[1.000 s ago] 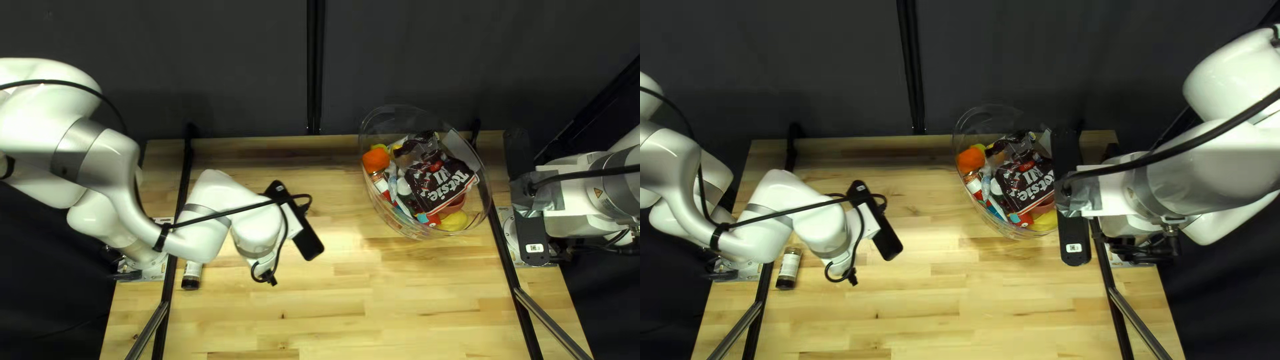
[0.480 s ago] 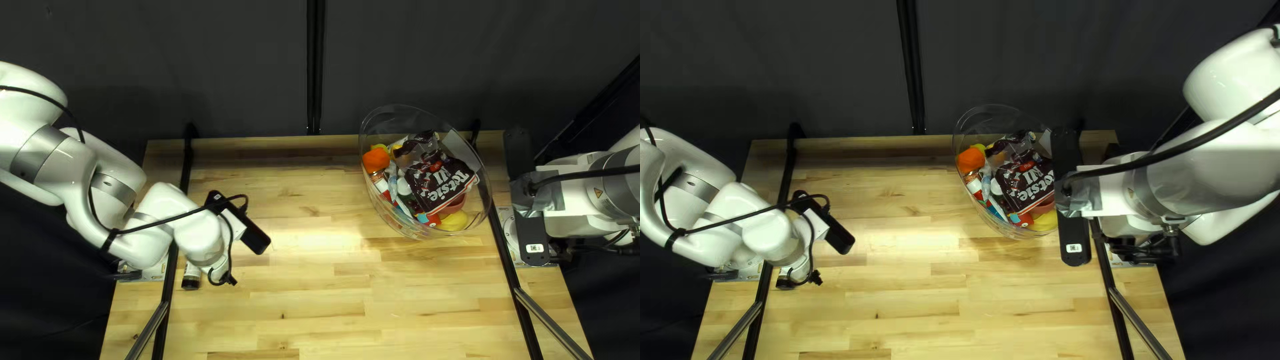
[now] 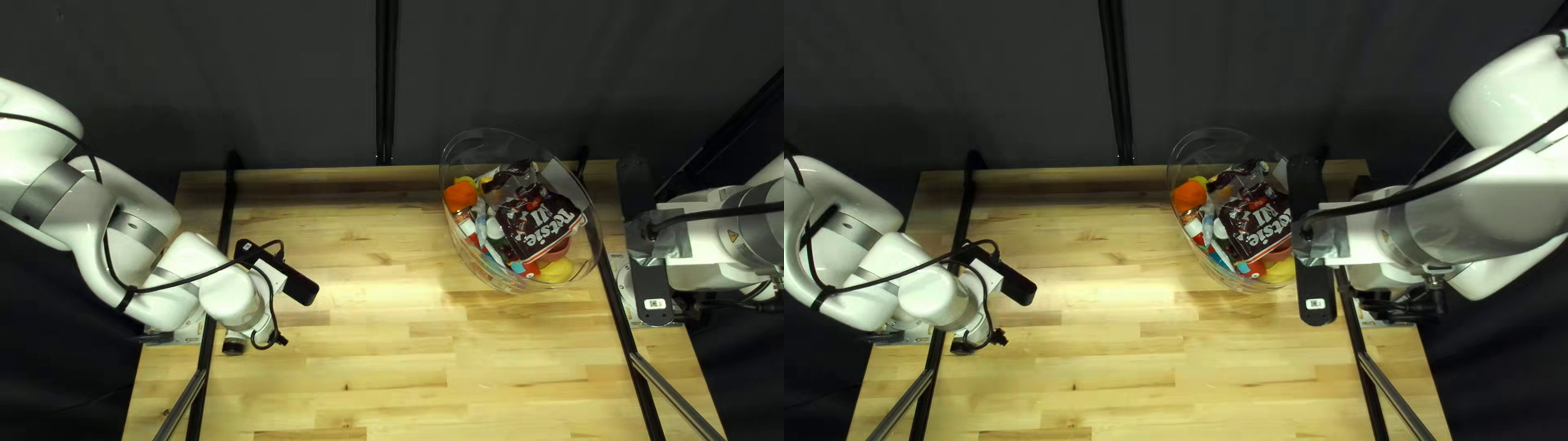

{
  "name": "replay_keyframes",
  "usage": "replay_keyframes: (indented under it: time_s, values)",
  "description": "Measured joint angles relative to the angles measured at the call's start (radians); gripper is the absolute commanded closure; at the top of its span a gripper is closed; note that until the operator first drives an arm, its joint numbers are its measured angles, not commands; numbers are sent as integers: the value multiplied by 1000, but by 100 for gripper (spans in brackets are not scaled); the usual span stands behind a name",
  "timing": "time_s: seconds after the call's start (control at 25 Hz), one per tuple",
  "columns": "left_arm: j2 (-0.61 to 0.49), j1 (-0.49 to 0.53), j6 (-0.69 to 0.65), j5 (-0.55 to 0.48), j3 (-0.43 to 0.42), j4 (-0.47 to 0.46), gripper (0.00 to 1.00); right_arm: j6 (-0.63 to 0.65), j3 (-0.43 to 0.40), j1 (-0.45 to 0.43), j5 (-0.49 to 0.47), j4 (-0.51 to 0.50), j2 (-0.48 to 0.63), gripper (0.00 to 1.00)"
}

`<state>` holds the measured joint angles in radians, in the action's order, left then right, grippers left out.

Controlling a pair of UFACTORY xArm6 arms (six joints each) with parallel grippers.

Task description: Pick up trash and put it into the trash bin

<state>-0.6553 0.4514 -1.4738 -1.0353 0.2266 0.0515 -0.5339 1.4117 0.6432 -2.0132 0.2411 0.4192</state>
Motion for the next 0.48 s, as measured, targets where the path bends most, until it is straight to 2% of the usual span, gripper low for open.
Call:
replay_keyframes:
  time_s: [0.16,0.48]
  values:
    - [41,14,-35,-15,15,10,0,0,0,0,0,0,0,0]
    - [350,87,-172,-86,172,82,0,0,0,0,0,0,0,0]
